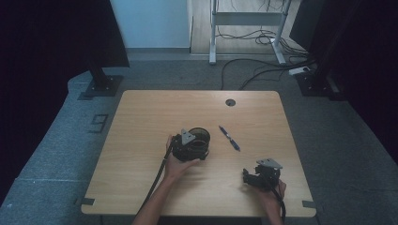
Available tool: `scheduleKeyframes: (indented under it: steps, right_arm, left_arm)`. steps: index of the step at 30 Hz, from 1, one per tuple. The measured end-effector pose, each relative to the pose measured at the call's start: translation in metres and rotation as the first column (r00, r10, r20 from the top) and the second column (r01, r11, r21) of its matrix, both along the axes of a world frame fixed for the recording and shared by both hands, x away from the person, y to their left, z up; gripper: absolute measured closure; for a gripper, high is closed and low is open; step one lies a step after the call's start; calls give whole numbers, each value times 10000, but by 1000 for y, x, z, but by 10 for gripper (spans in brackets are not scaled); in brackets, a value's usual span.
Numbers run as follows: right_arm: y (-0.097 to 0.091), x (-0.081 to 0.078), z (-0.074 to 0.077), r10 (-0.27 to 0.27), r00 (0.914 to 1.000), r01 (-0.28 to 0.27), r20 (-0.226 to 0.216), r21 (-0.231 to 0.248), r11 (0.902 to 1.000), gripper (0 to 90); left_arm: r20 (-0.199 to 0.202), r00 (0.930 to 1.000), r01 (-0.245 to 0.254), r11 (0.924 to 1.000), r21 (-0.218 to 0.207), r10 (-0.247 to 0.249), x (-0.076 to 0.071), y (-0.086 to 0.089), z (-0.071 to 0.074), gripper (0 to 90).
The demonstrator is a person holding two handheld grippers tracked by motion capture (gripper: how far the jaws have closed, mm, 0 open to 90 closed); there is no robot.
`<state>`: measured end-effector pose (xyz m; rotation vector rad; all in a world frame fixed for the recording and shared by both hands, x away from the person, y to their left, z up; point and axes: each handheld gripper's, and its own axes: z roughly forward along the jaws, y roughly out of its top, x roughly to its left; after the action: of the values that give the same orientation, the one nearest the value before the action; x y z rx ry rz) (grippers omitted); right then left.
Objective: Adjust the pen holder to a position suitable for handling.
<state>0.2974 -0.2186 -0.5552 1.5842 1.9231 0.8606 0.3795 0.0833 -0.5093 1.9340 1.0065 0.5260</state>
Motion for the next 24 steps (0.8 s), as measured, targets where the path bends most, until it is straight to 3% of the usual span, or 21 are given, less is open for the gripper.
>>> scheduleKeyframes:
  steps: [16,24]
  right_arm:
    - [0,0,0,-1,10000,1,-3,2,10000,117]
    - [0,0,0,-2,10000,2,0,-2,10000,117]
  left_arm:
    - [292,9995,102,9999,-106,-98,-23,28,1,49]
    - [174,9998,116,9998,-159,-113,-41,49,-5,66]
